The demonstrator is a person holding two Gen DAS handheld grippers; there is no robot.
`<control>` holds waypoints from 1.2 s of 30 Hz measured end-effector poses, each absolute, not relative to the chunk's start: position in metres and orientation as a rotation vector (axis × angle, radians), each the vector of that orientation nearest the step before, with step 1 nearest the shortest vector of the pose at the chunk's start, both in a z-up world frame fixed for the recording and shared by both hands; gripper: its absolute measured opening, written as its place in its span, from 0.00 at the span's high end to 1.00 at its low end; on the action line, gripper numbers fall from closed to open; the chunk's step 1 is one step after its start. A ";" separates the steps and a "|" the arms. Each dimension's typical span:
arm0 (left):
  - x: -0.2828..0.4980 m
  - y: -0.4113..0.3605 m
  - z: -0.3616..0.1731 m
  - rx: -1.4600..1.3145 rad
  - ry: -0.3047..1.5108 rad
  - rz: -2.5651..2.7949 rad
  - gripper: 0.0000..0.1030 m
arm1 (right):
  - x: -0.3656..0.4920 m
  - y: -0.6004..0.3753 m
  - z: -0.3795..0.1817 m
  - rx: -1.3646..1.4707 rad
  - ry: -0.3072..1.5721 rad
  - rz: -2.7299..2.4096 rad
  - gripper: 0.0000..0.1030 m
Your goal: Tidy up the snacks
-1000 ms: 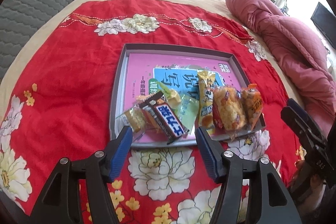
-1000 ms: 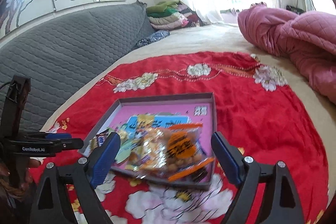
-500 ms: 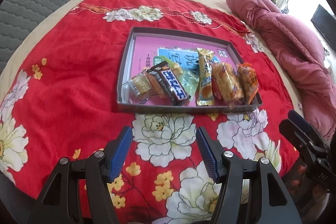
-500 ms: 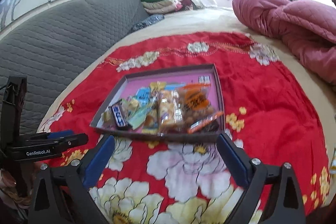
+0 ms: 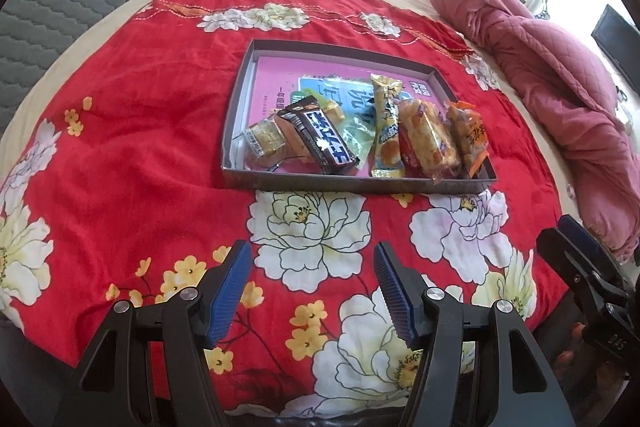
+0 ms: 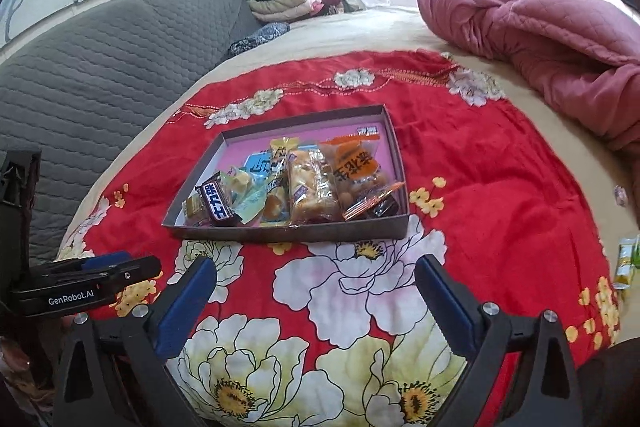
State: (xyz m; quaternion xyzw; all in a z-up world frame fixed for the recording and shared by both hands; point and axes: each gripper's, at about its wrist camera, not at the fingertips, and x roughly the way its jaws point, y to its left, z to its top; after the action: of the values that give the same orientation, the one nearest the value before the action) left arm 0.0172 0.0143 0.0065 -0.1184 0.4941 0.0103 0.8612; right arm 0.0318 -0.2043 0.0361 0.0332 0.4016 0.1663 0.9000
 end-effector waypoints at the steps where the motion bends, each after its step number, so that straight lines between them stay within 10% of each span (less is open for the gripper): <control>1: 0.017 0.014 0.007 -0.246 1.036 0.019 0.37 | 0.031 -0.204 0.038 0.063 0.825 0.342 0.03; 36: 0.016 0.011 0.008 -0.235 1.037 0.022 0.37 | 0.035 -0.207 0.030 0.059 0.844 0.327 0.03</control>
State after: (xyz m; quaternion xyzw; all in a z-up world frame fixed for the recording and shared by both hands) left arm 0.0164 0.0109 0.0076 -0.1122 0.4944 0.0104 0.8619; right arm 0.0347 -0.2065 0.0296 0.0285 0.4076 0.1581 0.8989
